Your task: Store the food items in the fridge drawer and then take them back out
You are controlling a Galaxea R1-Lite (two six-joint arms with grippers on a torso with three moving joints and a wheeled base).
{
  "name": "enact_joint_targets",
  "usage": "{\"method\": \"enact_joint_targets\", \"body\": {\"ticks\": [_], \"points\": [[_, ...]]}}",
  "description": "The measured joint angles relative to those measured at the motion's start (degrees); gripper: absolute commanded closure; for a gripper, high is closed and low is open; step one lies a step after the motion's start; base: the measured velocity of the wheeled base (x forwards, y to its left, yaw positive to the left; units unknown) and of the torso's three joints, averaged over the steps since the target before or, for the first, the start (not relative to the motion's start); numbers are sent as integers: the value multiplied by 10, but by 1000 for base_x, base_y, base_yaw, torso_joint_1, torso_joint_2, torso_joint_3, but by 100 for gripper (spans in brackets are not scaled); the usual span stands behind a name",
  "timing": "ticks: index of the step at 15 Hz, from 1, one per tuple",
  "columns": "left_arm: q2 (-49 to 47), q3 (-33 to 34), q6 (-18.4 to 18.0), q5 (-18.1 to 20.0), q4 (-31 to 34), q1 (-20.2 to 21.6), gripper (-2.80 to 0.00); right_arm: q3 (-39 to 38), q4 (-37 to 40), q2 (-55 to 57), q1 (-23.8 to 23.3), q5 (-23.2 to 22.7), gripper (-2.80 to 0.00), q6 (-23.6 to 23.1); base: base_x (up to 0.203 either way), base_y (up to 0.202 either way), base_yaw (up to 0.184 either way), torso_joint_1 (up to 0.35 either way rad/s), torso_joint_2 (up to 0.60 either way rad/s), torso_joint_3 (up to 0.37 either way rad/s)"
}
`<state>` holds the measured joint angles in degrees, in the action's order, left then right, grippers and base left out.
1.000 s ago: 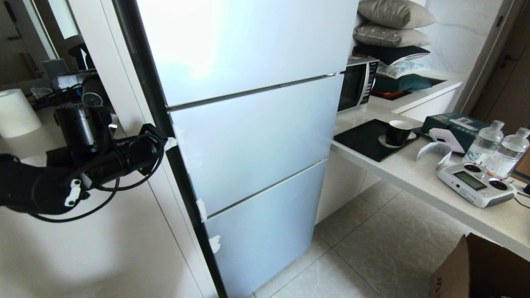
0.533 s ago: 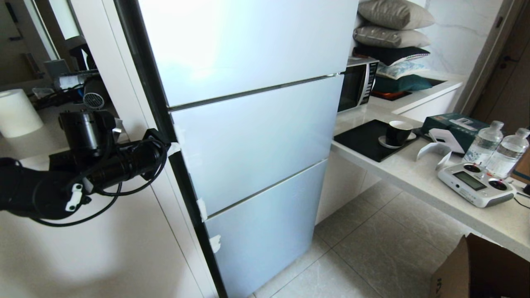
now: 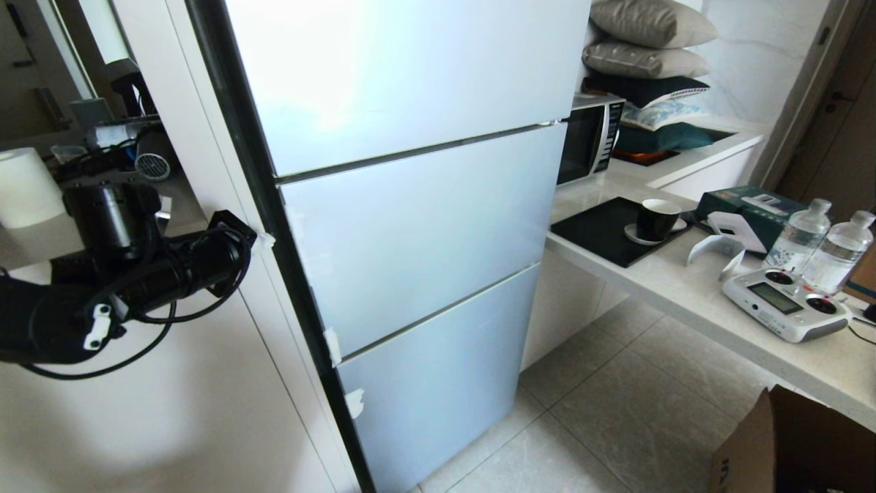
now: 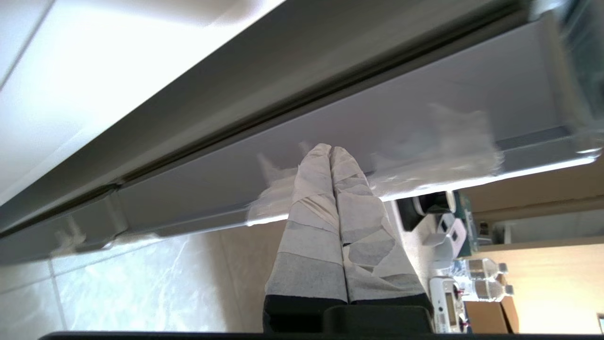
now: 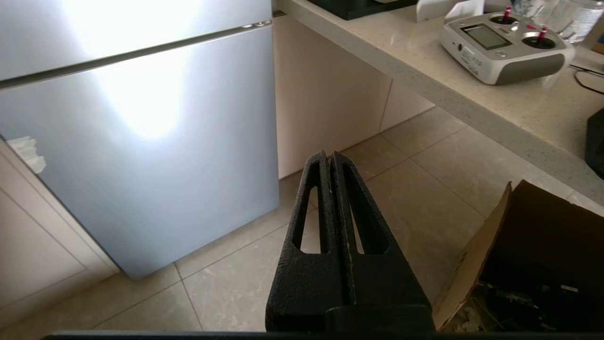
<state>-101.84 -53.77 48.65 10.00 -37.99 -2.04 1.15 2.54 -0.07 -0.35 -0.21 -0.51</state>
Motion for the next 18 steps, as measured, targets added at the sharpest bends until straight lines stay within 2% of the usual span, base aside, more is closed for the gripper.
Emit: {"method": "enact_joint_targets", "body": {"ticks": [4, 8, 11, 18], "points": [[-15, -22, 7, 0, -34, -1, 0, 0, 0, 0, 0, 0, 0, 0, 0, 0, 0, 0, 0, 0], [-37, -45, 13, 0, -37, -8, 0, 0, 0, 0, 0, 0, 0, 0, 0, 0, 0, 0, 0, 0], [-37, -44, 37, 2, -37, -19, 0, 0, 0, 0, 0, 0, 0, 0, 0, 0, 0, 0, 0, 0], [-32, -25, 41, 0, -40, -48, 0, 0, 0, 0, 0, 0, 0, 0, 0, 0, 0, 0, 0, 0]]}}
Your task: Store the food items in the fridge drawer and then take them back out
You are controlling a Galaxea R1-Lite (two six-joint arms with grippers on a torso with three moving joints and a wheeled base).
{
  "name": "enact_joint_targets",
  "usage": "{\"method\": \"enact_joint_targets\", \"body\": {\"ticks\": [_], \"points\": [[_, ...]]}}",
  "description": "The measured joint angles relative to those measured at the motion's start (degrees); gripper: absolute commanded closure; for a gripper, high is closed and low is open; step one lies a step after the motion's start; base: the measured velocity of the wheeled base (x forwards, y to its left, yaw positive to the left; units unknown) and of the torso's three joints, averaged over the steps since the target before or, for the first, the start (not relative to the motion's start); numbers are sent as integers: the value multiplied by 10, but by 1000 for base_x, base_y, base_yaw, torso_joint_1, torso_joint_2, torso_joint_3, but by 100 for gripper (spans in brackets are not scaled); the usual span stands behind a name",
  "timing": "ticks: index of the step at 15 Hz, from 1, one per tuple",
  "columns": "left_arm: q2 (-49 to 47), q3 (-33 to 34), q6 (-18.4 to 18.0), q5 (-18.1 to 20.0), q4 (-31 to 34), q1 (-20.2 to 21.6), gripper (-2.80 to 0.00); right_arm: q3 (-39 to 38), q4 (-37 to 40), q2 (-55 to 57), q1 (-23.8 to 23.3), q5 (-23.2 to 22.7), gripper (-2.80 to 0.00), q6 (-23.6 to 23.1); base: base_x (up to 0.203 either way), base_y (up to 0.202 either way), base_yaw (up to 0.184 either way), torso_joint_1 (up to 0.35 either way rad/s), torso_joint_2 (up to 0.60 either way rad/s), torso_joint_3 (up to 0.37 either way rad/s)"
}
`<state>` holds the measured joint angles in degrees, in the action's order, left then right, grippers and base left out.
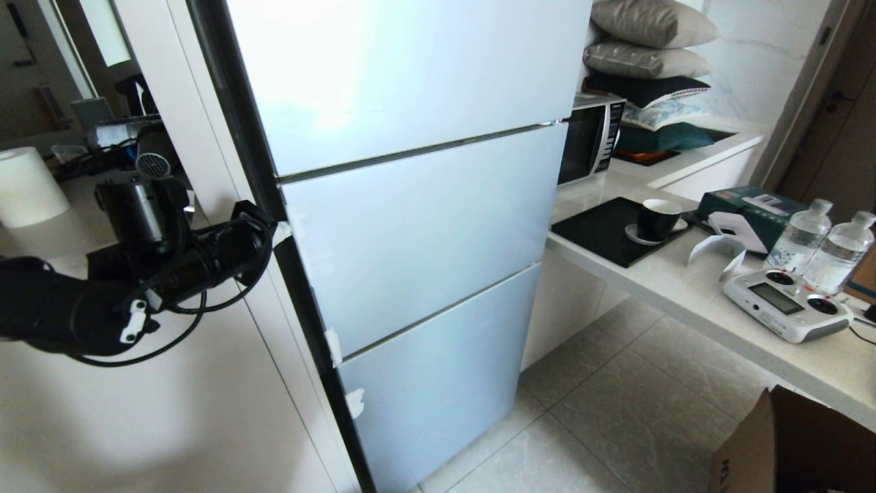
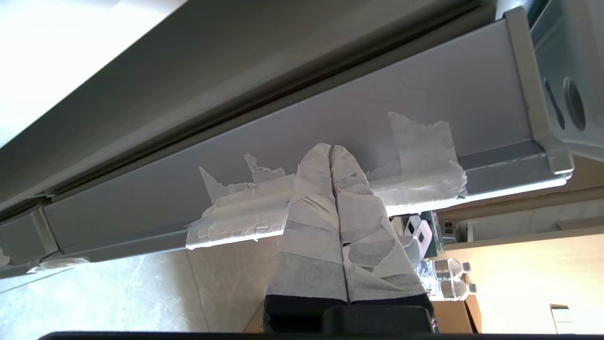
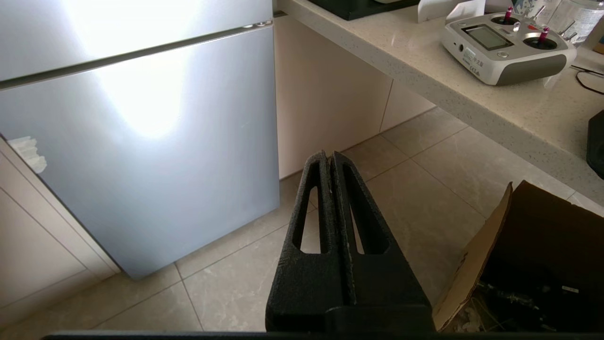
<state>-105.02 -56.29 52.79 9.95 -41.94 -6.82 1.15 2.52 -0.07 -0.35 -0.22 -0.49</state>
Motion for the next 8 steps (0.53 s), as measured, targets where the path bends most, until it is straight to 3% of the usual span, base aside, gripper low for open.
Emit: {"method": "enact_joint_targets", "body": {"ticks": [8], "points": [[19, 40, 0, 6, 0, -33, 0, 0, 0, 0, 0, 0, 0, 0, 0, 0, 0, 0, 0, 0]]}}
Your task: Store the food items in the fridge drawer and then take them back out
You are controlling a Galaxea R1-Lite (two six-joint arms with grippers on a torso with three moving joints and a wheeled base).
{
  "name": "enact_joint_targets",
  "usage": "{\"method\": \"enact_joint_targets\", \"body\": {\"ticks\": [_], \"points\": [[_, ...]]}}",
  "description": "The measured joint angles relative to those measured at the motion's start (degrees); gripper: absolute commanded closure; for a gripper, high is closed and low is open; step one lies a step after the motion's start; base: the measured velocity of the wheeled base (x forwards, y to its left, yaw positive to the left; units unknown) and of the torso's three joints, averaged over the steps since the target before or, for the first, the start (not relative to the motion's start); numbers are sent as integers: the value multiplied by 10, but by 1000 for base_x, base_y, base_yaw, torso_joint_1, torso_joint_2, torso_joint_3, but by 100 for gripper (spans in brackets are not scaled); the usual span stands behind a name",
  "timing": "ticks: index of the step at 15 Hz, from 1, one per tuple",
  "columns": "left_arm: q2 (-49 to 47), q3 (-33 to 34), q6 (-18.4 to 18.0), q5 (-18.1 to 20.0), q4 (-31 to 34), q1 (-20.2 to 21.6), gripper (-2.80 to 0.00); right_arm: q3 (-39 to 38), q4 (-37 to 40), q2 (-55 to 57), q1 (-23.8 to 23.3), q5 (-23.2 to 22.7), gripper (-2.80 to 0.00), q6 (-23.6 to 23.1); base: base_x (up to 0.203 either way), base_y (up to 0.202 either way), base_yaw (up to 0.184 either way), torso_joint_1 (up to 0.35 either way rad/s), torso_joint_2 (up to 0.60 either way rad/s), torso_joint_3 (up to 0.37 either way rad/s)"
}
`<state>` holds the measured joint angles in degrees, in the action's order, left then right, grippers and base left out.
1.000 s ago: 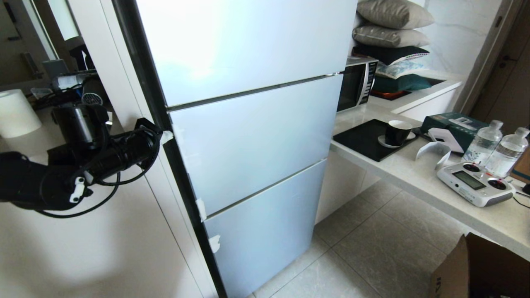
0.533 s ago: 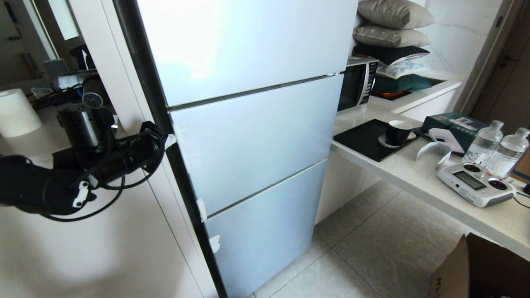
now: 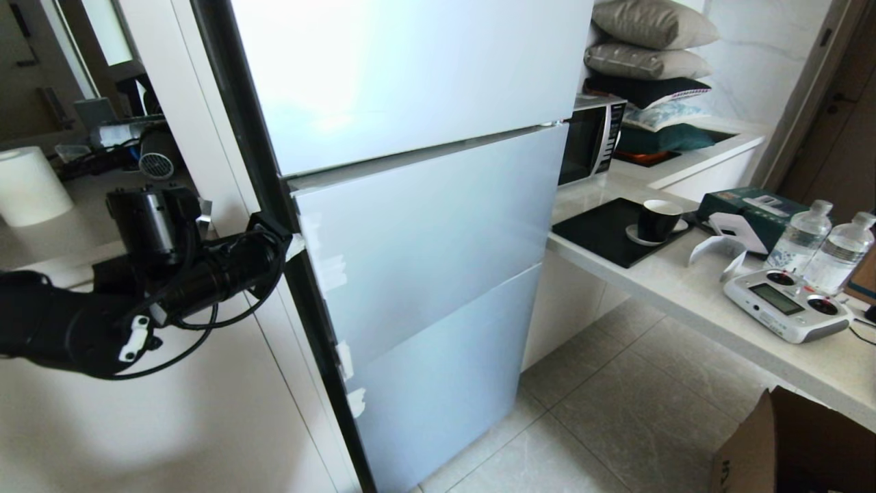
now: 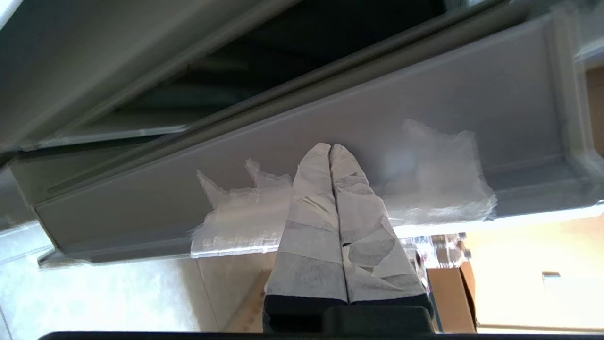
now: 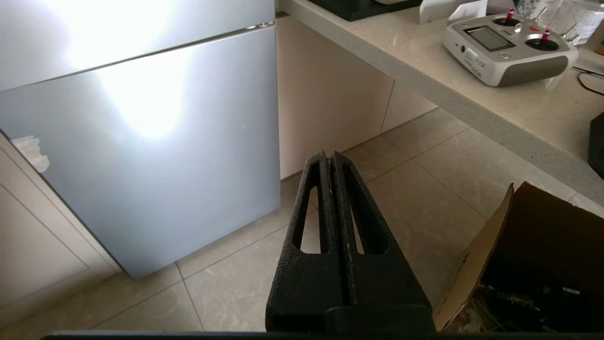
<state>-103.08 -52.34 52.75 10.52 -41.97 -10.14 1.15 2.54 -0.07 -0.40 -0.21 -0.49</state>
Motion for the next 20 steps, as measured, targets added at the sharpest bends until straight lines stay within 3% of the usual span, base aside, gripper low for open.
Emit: {"method": "enact_joint_targets", "body": {"ticks": [8, 13, 20], "points": [[58, 105, -3, 10, -42, -22, 0, 0, 0, 0, 0, 0, 0, 0, 0, 0, 0, 0, 0, 0], [66, 118, -4, 9, -46, -36, 0, 0, 0, 0, 0, 0, 0, 0, 0, 0, 0, 0, 0, 0], [93, 166, -7, 9, -53, -103, 0, 0, 0, 0, 0, 0, 0, 0, 0, 0, 0, 0, 0, 0]]}}
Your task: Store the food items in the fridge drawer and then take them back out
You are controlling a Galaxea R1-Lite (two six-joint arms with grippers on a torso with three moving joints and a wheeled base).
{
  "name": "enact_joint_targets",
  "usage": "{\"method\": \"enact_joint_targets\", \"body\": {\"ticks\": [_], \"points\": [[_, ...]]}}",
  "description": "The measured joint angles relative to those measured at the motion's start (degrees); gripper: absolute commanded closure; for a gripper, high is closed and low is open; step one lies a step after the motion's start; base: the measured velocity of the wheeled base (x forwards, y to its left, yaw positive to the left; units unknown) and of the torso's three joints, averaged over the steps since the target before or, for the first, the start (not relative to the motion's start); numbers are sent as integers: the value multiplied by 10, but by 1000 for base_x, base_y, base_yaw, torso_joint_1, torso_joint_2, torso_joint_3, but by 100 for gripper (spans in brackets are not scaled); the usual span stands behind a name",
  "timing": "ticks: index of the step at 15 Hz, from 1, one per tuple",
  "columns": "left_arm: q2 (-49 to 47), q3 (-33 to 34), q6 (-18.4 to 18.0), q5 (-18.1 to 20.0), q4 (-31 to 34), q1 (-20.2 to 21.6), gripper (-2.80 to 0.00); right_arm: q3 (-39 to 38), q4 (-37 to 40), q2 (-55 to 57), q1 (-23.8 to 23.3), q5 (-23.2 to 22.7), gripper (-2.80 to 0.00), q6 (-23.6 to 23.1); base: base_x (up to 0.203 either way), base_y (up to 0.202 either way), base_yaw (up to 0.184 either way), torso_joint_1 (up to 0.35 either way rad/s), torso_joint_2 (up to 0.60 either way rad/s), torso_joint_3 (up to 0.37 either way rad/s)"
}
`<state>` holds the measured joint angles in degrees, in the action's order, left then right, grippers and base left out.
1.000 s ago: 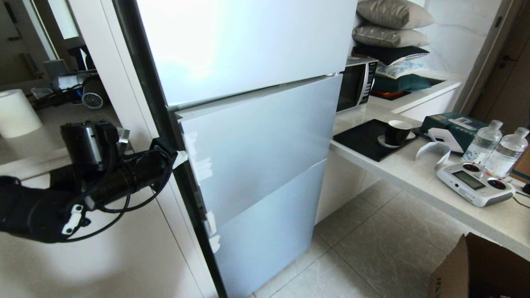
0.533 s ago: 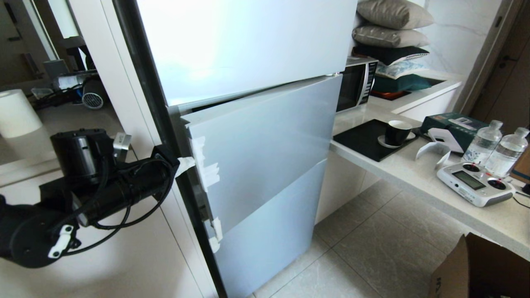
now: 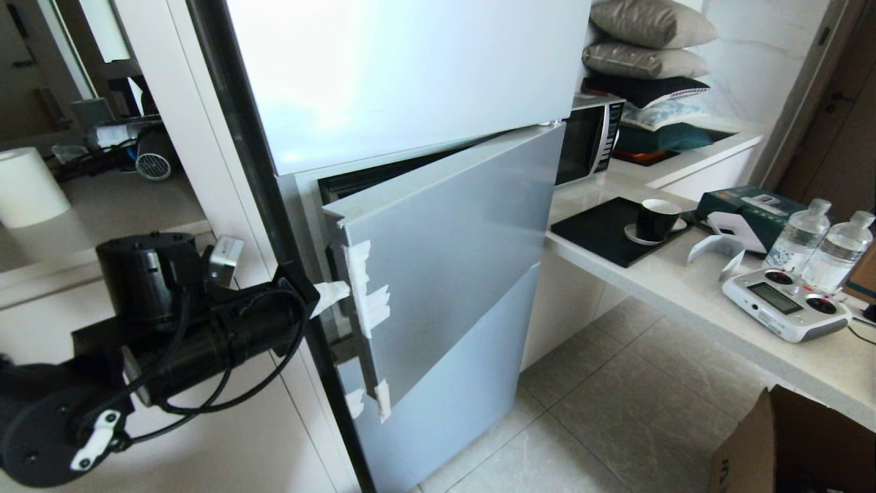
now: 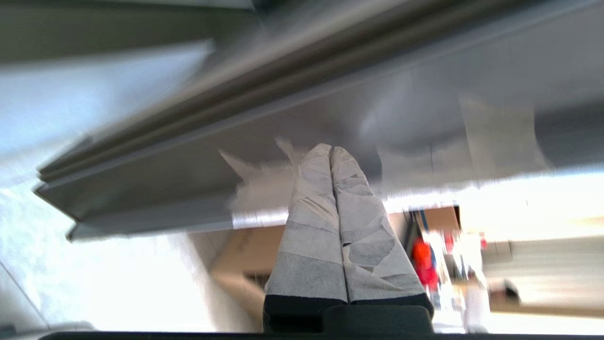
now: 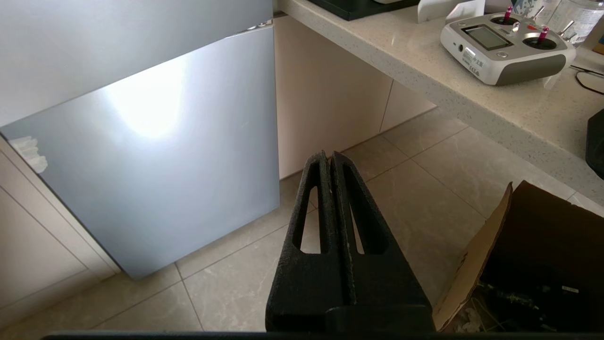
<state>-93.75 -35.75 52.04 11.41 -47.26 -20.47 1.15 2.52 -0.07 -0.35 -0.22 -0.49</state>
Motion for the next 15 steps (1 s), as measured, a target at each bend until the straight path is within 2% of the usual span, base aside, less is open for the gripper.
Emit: {"method": "enact_joint_targets", "body": {"ticks": [5, 7, 9, 10, 12, 15], "points": [[61, 45, -1, -1, 0, -71, 0, 0, 0, 0, 0, 0, 0, 0, 0, 0, 0, 0, 0, 0], [94, 58, -6, -4, 3, -82, 0, 0, 0, 0, 0, 0, 0, 0, 0, 0, 0, 0, 0, 0], [146, 75, -32, -8, 16, -84, 0, 0, 0, 0, 0, 0, 0, 0, 0, 0, 0, 0, 0, 0], [181, 81, -54, -14, 33, -84, 0, 0, 0, 0, 0, 0, 0, 0, 0, 0, 0, 0, 0, 0], [280, 79, -123, -39, 103, -83, 0, 0, 0, 0, 0, 0, 0, 0, 0, 0, 0, 0, 0, 0], [461, 43, -263, -102, 278, -76, 0, 0, 0, 0, 0, 0, 0, 0, 0, 0, 0, 0, 0, 0]]}}
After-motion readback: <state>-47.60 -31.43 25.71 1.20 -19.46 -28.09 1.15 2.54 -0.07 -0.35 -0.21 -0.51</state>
